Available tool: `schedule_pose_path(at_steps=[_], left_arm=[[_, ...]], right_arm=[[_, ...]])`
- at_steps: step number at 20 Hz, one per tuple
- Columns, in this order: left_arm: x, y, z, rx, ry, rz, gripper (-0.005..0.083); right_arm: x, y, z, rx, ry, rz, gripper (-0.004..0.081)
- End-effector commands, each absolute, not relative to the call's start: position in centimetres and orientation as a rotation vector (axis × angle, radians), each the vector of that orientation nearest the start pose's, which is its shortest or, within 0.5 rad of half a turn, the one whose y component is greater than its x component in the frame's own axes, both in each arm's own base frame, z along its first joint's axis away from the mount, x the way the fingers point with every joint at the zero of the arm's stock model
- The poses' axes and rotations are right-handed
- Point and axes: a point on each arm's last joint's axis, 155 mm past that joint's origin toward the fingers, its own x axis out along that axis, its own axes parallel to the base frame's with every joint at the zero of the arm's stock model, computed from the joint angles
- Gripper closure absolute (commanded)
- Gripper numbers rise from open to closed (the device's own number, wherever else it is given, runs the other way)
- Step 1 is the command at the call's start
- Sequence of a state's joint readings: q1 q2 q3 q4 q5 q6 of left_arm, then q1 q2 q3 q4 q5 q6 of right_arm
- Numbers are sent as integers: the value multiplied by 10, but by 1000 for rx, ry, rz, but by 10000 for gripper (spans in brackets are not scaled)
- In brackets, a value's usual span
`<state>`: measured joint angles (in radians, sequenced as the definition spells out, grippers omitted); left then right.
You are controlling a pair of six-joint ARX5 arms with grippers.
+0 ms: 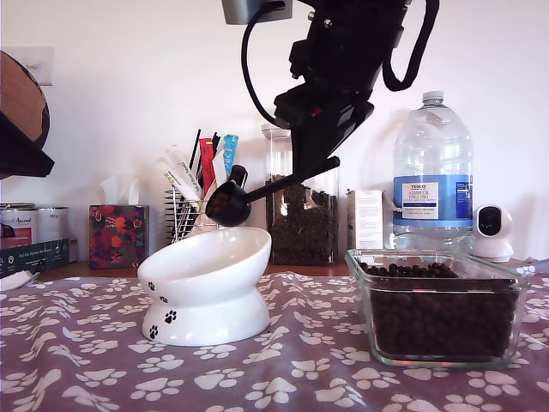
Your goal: Measure one spoon of cat food and pour it into the food bowl
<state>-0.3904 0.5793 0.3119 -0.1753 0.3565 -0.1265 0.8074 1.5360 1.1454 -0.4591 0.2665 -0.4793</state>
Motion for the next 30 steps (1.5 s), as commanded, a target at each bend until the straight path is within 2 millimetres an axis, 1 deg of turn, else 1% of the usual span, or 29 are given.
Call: schedule_pose_path(at_steps=[1,6,9,14,16,21,26,30], left_arm=[[223,-162,137,-108,501,-710,794],[222,-162,136,-108,507,-710,794],[222,-162,136,-109,509,-712,794],[221,-162,135,-109,513,-712,794],[220,-163,135,-110,514,-719,794],[218,-166,136,-115,516,-738,794],[214,-170,137,-123,519,-771,794],[209,-175,138,-137,525,-806,794]], right_arm=[[331,276,150,-926,580,681,783],[337,277,158,-1056,511,670,783],[339,274,153,-1149,503,660,783],[339,278,139,-1261,500,672,783],[340,280,138,-1312,486,666,783],[348,279,148,-1465,420,623,783],[351,276,151,-1596,385,629,783],[358,275,161,-1697,341,592,783]])
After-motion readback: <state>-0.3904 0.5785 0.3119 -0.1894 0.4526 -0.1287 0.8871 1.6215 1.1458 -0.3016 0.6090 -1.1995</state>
